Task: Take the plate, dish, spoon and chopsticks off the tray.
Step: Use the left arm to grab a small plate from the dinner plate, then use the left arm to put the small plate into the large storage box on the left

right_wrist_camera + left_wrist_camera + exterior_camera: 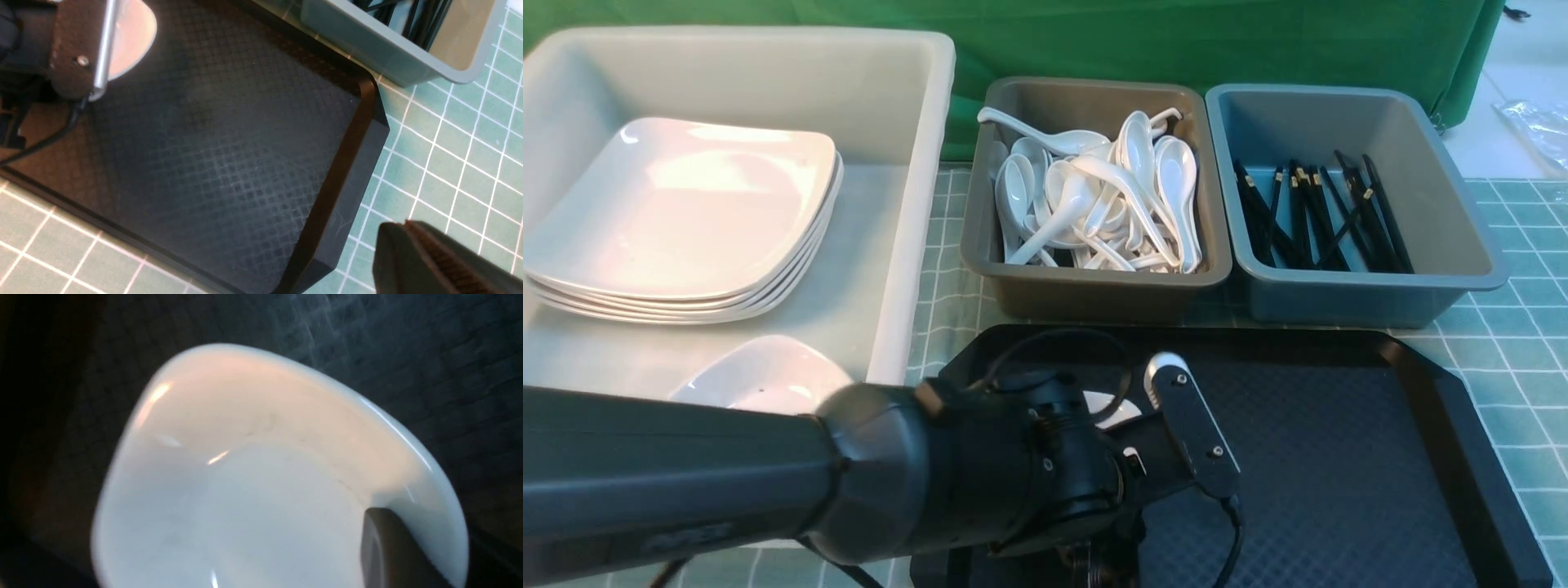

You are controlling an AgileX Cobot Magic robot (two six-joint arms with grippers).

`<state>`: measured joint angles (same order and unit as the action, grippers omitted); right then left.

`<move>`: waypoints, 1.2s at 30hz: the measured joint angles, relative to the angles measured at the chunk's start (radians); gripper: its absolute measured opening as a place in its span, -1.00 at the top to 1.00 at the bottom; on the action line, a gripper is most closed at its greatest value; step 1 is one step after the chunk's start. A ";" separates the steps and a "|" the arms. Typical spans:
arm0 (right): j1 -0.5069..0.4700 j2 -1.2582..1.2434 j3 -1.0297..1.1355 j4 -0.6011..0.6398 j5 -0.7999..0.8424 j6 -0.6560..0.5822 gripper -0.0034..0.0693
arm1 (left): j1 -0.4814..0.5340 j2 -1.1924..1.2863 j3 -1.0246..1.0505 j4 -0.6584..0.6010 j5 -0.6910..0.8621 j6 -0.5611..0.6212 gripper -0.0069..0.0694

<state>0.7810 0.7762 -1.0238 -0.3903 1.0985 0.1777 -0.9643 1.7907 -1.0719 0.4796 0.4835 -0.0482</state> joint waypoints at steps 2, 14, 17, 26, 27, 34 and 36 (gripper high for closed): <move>0.000 0.000 0.000 0.000 0.000 0.000 0.79 | -0.018 -0.065 0.001 -0.029 0.012 0.001 0.72; 0.000 0.001 0.000 0.027 -0.245 0.000 0.76 | 0.056 -0.624 0.004 -0.002 0.283 0.145 0.76; 0.000 0.013 0.000 0.030 -0.286 0.000 0.76 | 0.180 -0.673 0.055 -0.002 0.326 0.196 0.76; 0.000 0.082 0.000 0.071 -0.307 -0.031 0.75 | 0.597 -0.570 0.171 -0.147 0.171 0.486 0.76; 0.000 0.084 0.000 0.079 -0.307 -0.039 0.75 | 0.606 -0.549 0.171 -0.147 0.163 0.495 0.76; 0.000 0.090 0.000 0.137 -0.307 -0.095 0.75 | 0.624 -0.422 0.171 -0.142 0.133 0.512 0.76; 0.000 0.090 0.000 0.140 -0.307 -0.101 0.74 | 0.624 -0.405 0.171 -0.145 0.136 0.505 0.76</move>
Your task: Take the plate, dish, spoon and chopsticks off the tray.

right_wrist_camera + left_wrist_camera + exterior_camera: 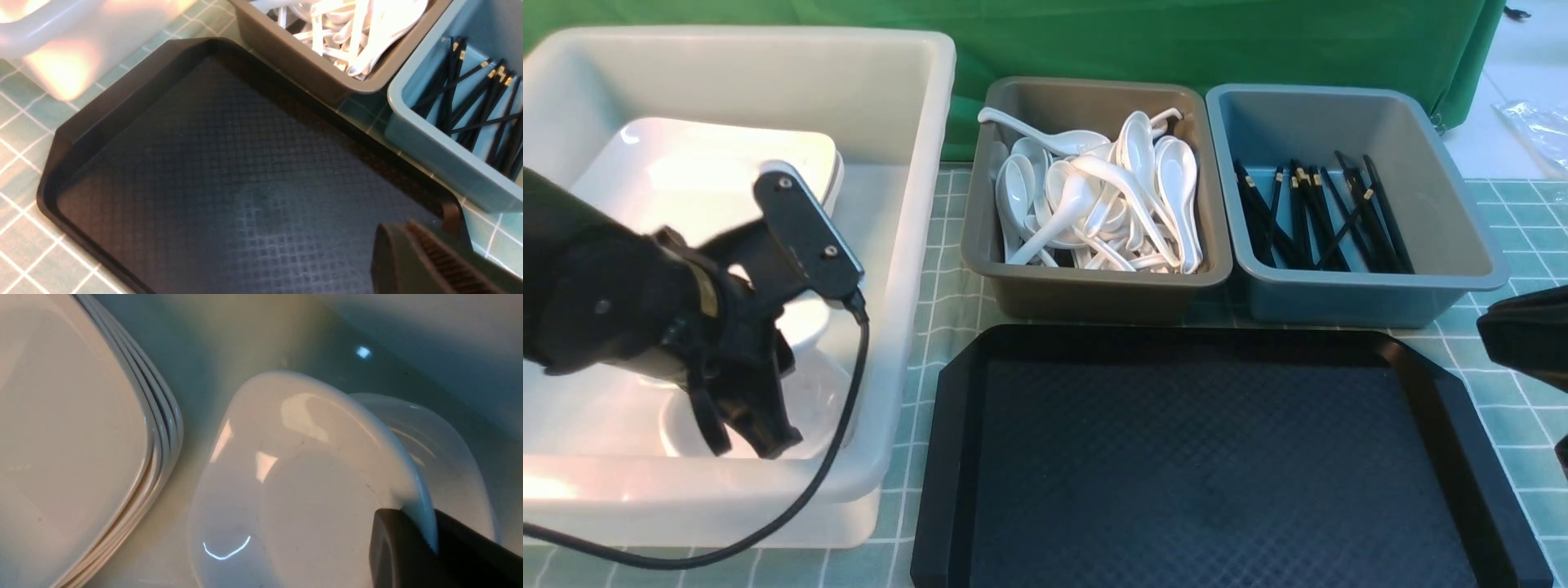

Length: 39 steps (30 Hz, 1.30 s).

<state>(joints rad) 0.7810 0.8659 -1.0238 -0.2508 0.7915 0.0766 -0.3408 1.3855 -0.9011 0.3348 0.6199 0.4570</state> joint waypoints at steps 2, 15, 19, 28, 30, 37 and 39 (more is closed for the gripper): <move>0.000 0.000 0.000 0.000 0.000 -0.008 0.73 | 0.000 0.001 0.000 -0.018 0.001 -0.003 0.73; 0.000 0.000 0.000 0.011 0.005 -0.022 0.72 | 0.000 -0.038 0.000 -0.114 0.074 -0.011 -0.29; 0.000 0.000 0.000 0.012 0.011 -0.023 0.72 | 0.000 -0.144 0.000 -0.232 0.102 -0.011 -0.62; 0.000 0.000 0.000 0.013 0.121 0.003 0.72 | 0.000 -0.580 0.088 -0.614 -0.040 -0.020 0.03; 0.000 0.000 0.000 0.013 0.138 0.021 0.72 | 0.000 -0.647 0.142 -0.649 -0.094 0.004 0.33; 0.000 0.000 0.000 0.013 0.151 0.094 0.72 | 0.000 -0.879 0.369 -0.771 -0.321 0.099 0.78; 0.000 0.000 0.000 0.013 0.151 0.098 0.71 | 0.000 -0.922 0.404 -0.772 -0.355 0.111 0.79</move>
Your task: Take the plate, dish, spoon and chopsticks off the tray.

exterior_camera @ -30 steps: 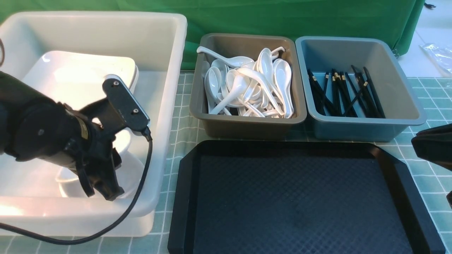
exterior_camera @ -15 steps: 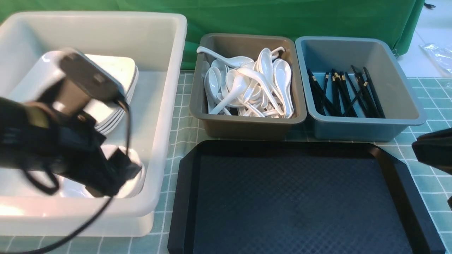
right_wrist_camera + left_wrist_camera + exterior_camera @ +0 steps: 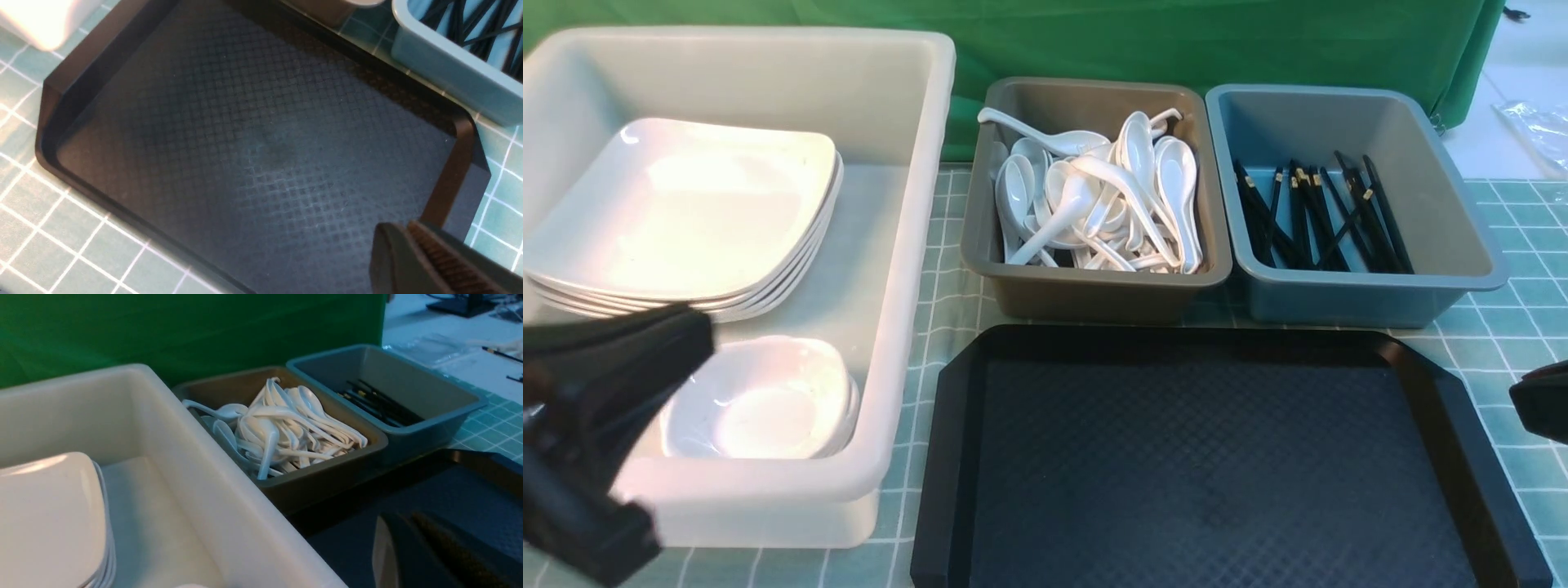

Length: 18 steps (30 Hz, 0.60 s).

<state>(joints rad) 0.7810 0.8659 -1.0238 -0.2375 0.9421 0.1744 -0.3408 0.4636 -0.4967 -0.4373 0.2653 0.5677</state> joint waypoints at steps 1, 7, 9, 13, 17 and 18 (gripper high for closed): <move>0.000 0.000 0.000 0.002 -0.001 0.001 0.71 | 0.000 -0.021 0.017 0.001 -0.019 0.004 0.79; 0.000 0.000 0.000 0.003 -0.032 0.002 0.67 | 0.000 -0.057 0.062 0.016 -0.033 0.010 0.79; 0.000 0.000 0.000 0.003 -0.038 0.003 0.66 | 0.000 -0.056 0.064 0.017 -0.027 0.013 0.79; 0.000 0.000 0.000 0.003 -0.063 0.004 0.64 | 0.000 -0.056 0.064 0.017 -0.026 0.013 0.79; -0.042 -0.014 0.005 0.007 -0.106 -0.001 0.61 | 0.000 -0.056 0.064 0.018 -0.024 0.013 0.79; -0.071 -0.028 0.013 0.004 -0.130 -0.006 0.62 | 0.000 -0.055 0.064 0.018 -0.023 0.013 0.79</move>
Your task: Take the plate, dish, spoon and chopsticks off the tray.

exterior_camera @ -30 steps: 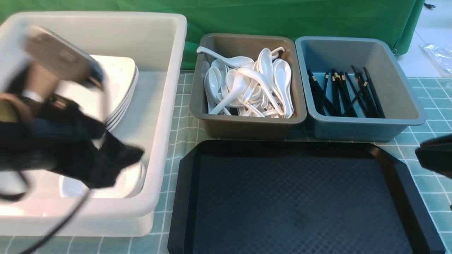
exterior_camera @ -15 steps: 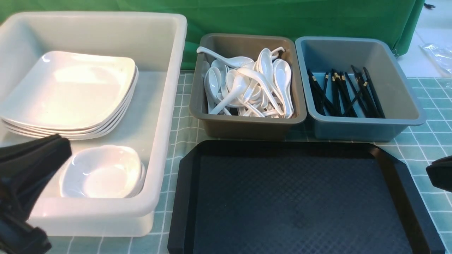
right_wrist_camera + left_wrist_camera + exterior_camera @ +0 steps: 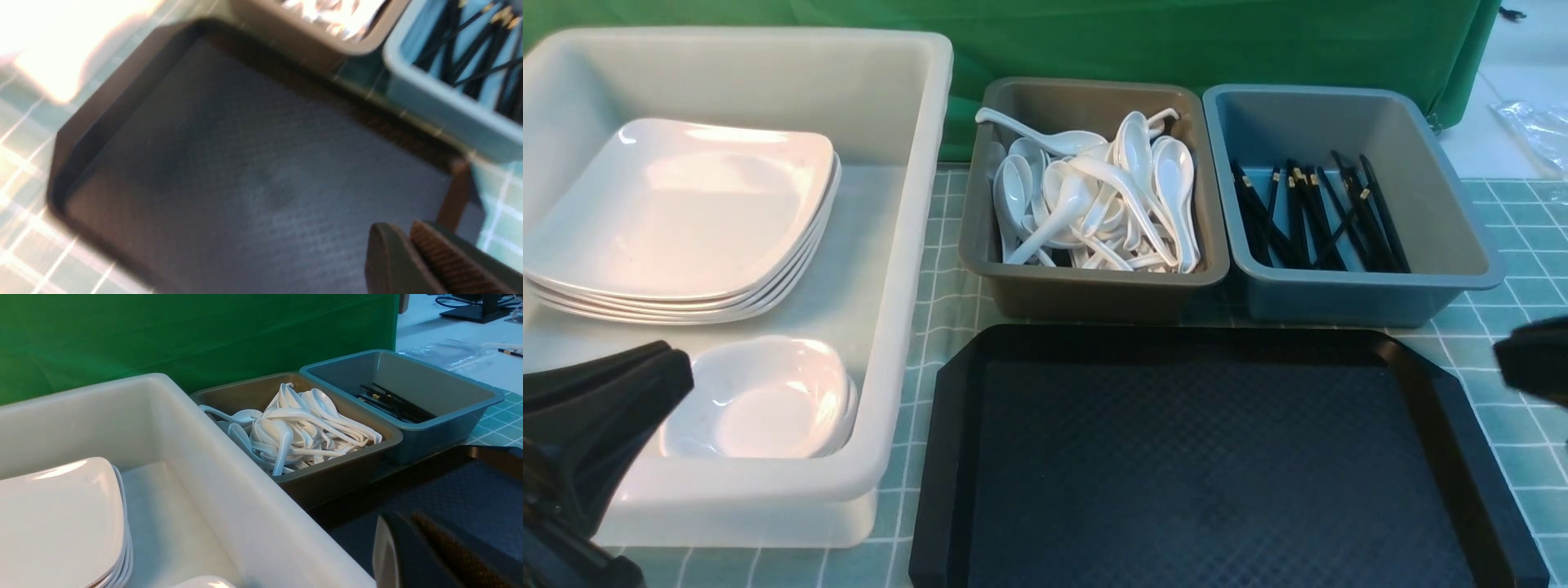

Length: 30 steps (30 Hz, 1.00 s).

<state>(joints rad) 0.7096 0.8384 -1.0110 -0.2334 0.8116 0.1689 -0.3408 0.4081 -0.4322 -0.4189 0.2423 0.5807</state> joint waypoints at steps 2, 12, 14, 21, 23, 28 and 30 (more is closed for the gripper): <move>-0.063 -0.040 0.029 0.006 -0.046 -0.011 0.69 | 0.000 0.000 0.000 0.000 0.001 0.000 0.79; -0.509 -0.551 0.669 0.261 -0.441 -0.356 0.86 | 0.000 0.000 0.000 0.001 0.002 -0.001 0.79; -0.559 -0.669 0.810 0.268 -0.483 -0.354 0.86 | 0.000 0.000 0.000 0.001 0.002 -0.001 0.79; -0.589 -0.835 1.017 0.273 -0.555 -0.277 0.86 | 0.000 0.000 0.000 0.001 0.004 0.000 0.79; -0.593 -0.836 1.017 0.273 -0.560 -0.271 0.86 | 0.000 0.000 0.000 0.001 0.007 0.000 0.79; -0.597 -0.836 1.017 0.273 -0.570 -0.263 0.85 | 0.000 0.001 0.000 0.001 0.009 0.000 0.78; -0.597 -0.836 1.017 0.273 -0.572 -0.263 0.85 | 0.000 0.001 0.000 0.001 0.009 -0.001 0.78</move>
<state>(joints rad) 0.1130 0.0019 0.0056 0.0393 0.2399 -0.0939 -0.3408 0.4093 -0.4322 -0.4182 0.2510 0.5799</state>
